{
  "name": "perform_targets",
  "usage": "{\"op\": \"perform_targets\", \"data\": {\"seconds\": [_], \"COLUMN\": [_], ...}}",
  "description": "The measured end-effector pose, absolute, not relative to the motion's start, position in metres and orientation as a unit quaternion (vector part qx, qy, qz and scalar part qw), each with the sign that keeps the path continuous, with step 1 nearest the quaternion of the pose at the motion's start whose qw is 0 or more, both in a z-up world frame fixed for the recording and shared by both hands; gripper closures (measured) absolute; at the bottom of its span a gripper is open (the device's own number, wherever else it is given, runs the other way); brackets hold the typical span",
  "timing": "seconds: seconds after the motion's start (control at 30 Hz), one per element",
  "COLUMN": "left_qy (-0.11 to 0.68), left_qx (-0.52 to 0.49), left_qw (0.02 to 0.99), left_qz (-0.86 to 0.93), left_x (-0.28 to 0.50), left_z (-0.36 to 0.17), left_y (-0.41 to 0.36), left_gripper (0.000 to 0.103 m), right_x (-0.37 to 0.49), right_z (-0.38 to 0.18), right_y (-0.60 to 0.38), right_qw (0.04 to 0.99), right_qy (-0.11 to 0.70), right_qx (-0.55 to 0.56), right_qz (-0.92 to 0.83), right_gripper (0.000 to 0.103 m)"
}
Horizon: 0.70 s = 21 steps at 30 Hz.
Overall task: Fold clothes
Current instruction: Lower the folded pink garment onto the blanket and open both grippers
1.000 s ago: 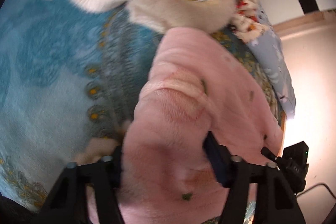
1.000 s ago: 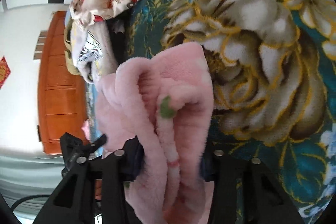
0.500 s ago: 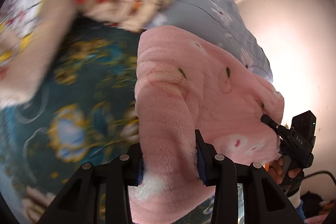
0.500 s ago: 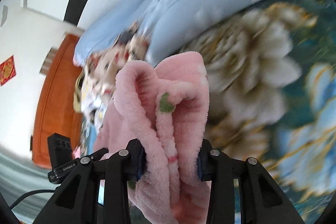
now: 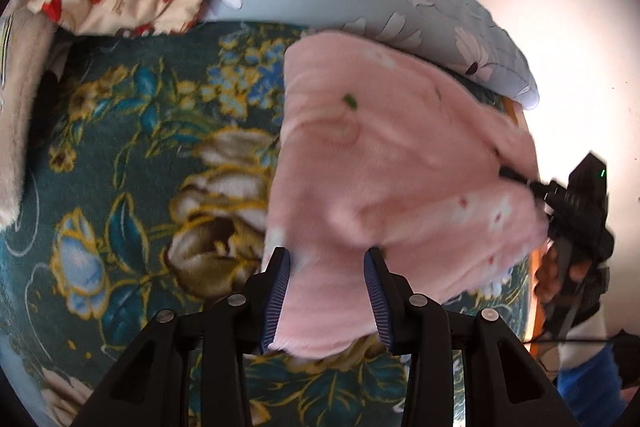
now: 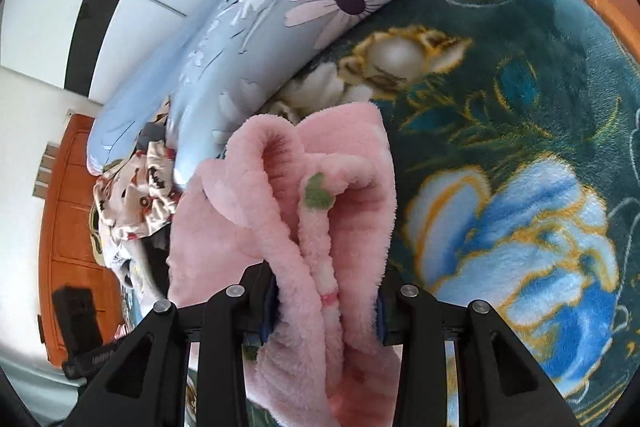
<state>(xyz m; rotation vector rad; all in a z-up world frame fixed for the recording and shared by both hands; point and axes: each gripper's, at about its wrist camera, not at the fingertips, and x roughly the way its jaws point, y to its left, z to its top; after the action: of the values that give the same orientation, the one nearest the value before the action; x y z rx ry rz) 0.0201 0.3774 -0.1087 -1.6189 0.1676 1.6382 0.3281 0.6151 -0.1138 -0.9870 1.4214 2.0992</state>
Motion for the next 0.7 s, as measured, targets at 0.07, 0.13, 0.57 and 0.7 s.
{"op": "perform_targets", "data": {"seconds": [0.07, 0.13, 0.57, 0.7], "left_qy": [0.058, 0.047, 0.028, 0.028], "left_qx": [-0.647, -0.654, -0.644, -0.64], "left_qw": [0.4, 0.396, 0.373, 0.358], "left_qz": [0.647, 0.643, 0.667, 0.679], "left_x": [0.025, 0.03, 0.045, 0.056], "left_z": [-0.112, -0.115, -0.117, -0.123], "left_y": [0.369, 0.359, 0.322, 0.316], "left_gripper": [0.061, 0.061, 0.052, 0.044], "right_x": [0.324, 0.312, 0.301, 0.308], "right_z": [-0.11, -0.1, -0.088, -0.071], "right_y": [0.622, 0.626, 0.606, 0.577], "right_qw": [0.208, 0.202, 0.246, 0.262], "right_qy": [0.504, 0.481, 0.404, 0.35], "right_qx": [-0.365, -0.377, -0.42, -0.422], "right_qz": [0.754, 0.765, 0.774, 0.794], "right_gripper": [0.065, 0.065, 0.05, 0.04]}}
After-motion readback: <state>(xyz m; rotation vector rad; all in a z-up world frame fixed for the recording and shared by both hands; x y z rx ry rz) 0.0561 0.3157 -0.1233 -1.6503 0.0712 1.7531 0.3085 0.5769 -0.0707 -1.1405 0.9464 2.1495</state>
